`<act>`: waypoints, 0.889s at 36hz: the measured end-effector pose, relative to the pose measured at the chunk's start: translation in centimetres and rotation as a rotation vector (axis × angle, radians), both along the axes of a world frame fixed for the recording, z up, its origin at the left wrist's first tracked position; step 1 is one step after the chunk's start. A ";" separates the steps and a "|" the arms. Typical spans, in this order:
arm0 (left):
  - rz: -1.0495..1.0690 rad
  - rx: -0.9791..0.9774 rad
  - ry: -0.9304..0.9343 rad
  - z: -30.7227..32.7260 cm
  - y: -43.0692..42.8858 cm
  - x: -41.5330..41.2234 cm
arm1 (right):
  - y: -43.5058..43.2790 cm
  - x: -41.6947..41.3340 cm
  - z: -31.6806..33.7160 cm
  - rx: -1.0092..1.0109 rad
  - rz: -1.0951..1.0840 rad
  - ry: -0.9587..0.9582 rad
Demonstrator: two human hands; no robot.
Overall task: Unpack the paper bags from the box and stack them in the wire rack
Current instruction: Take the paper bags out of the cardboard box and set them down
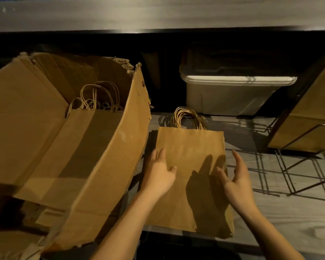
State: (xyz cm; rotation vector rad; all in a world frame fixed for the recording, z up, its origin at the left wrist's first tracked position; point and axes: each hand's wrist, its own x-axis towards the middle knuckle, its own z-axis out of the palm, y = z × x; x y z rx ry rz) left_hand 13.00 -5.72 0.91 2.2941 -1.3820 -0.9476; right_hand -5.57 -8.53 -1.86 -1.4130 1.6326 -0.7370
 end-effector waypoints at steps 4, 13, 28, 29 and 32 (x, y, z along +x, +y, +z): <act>-0.143 -0.159 -0.072 3.8 -0.5 0.0 | -1.8 1.0 2.3 -0.194 0.049 0.033; -0.238 -0.390 -0.215 15.9 0.1 2.9 | -5.4 7.7 10.1 -0.520 0.298 -0.152; -0.062 -0.465 -0.534 22.6 2.8 17.3 | -5.3 24.0 21.3 -0.814 0.955 0.151; -0.042 -0.445 -0.546 21.9 2.9 18.4 | -5.2 25.2 21.2 -0.818 1.007 0.214; 0.018 -0.391 -0.549 19.1 3.2 21.3 | -5.1 28.7 20.3 -0.815 1.112 0.405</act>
